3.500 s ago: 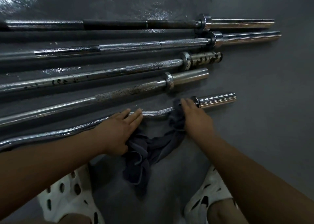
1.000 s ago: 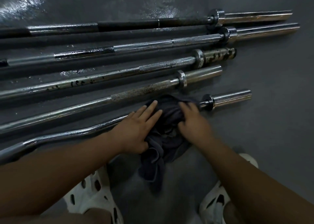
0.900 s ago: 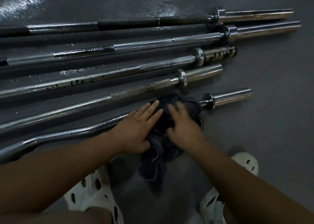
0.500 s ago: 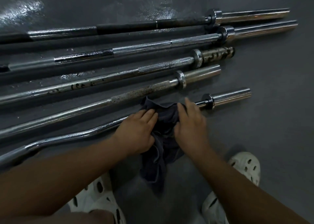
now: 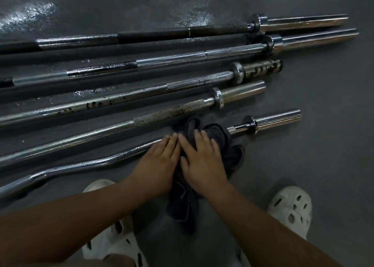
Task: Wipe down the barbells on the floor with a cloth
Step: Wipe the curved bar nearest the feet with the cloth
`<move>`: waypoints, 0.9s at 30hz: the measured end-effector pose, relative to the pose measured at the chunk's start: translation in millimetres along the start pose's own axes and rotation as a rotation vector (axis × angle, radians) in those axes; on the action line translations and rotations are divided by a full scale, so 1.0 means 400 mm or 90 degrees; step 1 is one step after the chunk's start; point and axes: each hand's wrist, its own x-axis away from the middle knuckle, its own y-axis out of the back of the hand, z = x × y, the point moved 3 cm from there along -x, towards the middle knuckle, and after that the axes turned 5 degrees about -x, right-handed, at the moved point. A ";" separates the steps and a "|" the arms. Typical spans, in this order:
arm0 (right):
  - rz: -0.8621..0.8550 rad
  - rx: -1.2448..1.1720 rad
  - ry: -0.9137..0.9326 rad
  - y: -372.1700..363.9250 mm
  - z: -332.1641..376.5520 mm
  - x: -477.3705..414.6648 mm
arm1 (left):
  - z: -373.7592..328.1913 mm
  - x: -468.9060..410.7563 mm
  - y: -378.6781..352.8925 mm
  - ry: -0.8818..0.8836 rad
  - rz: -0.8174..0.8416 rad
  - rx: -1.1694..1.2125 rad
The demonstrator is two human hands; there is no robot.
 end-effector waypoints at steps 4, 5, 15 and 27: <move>-0.024 0.016 -0.095 0.039 -0.143 -0.022 | -0.001 0.013 -0.004 0.000 -0.006 -0.011; -0.040 -0.006 -0.176 0.045 -0.162 -0.030 | 0.000 0.015 -0.005 -0.002 -0.009 -0.017; -0.066 0.037 -0.190 0.049 -0.165 -0.032 | 0.002 0.037 0.003 0.000 0.004 -0.014; 0.035 0.039 -0.205 0.049 -0.082 -0.010 | 0.010 0.029 -0.009 0.024 -0.002 -0.044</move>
